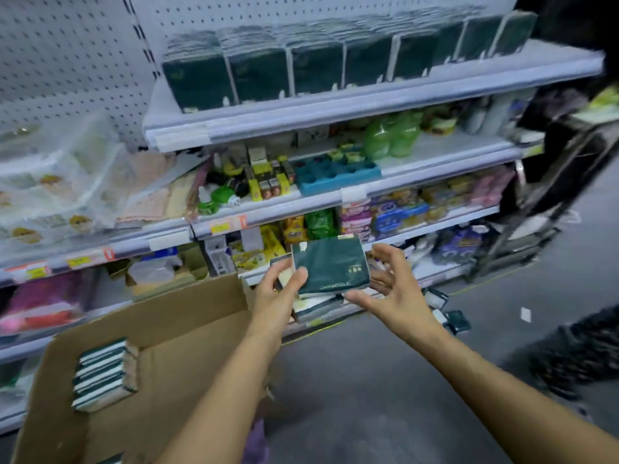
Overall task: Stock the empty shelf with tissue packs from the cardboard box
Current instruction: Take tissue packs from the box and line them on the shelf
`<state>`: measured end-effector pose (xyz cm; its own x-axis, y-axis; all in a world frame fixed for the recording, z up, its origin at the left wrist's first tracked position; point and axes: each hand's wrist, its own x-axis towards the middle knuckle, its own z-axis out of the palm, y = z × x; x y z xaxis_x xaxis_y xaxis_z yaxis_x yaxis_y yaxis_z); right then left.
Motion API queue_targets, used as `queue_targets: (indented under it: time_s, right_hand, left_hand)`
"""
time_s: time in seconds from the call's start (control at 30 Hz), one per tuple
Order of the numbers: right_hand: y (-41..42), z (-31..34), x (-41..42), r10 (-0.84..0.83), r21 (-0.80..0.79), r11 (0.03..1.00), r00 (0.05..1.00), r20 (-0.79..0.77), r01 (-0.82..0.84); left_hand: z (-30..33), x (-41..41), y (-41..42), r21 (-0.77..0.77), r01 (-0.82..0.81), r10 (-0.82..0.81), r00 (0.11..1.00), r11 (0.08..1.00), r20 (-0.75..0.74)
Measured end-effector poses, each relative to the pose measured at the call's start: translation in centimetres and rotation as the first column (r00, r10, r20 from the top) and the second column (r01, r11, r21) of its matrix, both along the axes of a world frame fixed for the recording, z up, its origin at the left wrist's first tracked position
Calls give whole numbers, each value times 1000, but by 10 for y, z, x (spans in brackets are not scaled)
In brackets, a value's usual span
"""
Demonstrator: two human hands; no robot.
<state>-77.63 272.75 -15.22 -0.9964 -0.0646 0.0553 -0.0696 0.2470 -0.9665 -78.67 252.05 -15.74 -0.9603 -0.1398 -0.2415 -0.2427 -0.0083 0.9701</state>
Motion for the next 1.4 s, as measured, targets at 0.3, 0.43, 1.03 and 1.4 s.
queue_targets:
  time_s: [0.3, 0.43, 1.03, 1.4]
  right_hand:
    - [90, 48, -29, -167, -285, 917, 917, 362, 280]
    - [120, 77, -64, -221, -406, 846, 920, 323, 346]
    - [289, 191, -302, -338, -49, 939, 889, -308, 340]
    - [321, 236, -453, 133, 633, 717, 834, -536, 292]
  left_hand:
    - [58, -34, 108, -147, 100, -136, 955, 984, -263]
    - [80, -74, 144, -242, 162, -231, 929, 957, -290]
    - [167, -302, 262, -341, 201, -329, 867, 918, -374]
    - [179, -360, 319, -270, 146, -233, 917, 952, -325]
